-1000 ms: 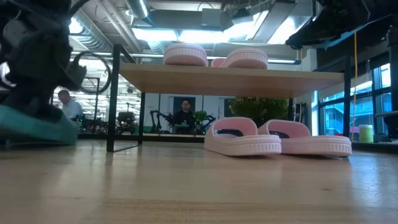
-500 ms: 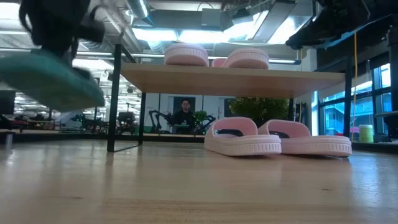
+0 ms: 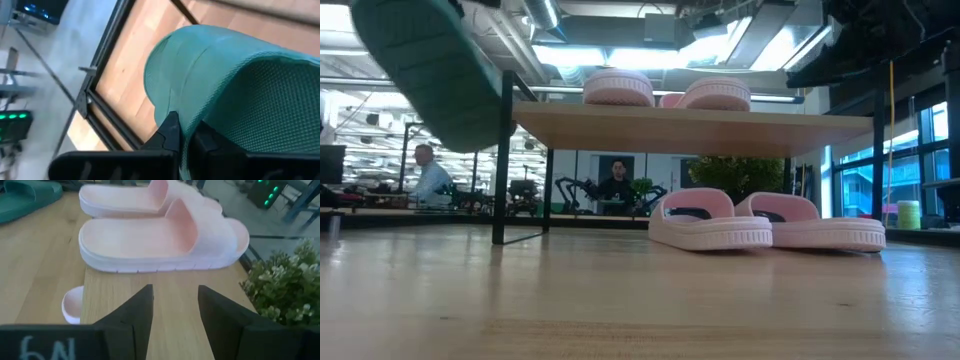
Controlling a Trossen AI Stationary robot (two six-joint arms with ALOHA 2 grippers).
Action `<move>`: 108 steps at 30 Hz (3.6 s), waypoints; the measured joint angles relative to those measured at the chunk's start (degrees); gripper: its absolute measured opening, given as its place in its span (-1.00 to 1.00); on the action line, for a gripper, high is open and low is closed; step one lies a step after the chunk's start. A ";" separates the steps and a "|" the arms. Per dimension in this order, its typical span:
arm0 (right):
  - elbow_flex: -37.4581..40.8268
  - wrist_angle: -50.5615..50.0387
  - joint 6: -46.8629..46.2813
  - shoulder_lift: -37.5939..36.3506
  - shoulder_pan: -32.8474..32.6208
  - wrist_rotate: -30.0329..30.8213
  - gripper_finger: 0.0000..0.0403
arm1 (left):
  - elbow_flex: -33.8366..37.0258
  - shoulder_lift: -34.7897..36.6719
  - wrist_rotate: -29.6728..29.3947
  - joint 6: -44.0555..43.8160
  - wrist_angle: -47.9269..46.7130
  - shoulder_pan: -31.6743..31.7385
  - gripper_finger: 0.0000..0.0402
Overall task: Pick and place slides into the shelf
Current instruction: Put the green slide under the shelf
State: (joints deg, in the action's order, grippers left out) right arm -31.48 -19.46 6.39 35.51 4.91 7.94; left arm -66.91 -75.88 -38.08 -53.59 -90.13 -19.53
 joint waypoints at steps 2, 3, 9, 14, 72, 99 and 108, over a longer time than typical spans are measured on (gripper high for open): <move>0.00 -0.63 -0.24 0.02 0.00 -0.03 -0.22 | -1.48 1.05 -0.51 0.18 0.04 0.07 -0.99; 0.00 -0.66 -0.43 0.02 -0.05 -0.04 -0.22 | -2.63 1.43 -0.45 0.26 -0.02 0.09 -0.99; 0.00 -2.71 -2.03 0.02 -0.22 -0.09 -0.22 | -10.50 2.56 -0.42 1.45 0.13 0.33 -0.99; 0.00 -3.08 -1.88 0.02 -0.22 -0.09 -0.22 | -18.39 2.55 -4.23 4.75 0.05 0.35 -0.99; -0.02 -9.97 -2.67 0.02 -0.20 -0.24 -0.22 | -44.20 -48.61 -0.17 2.99 16.02 -11.84 -0.99; -0.02 -9.97 -2.25 0.02 -0.20 -0.25 -0.22 | -44.20 -48.58 10.23 2.89 17.84 -7.80 -0.87; -0.02 -10.00 -2.27 0.02 -0.20 -0.24 -0.22 | -44.20 -48.56 10.82 3.15 17.73 -7.80 -0.86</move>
State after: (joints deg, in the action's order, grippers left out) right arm -31.51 -29.45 4.12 35.52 4.71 7.70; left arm -111.11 -124.44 -27.27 -50.43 -72.40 -27.33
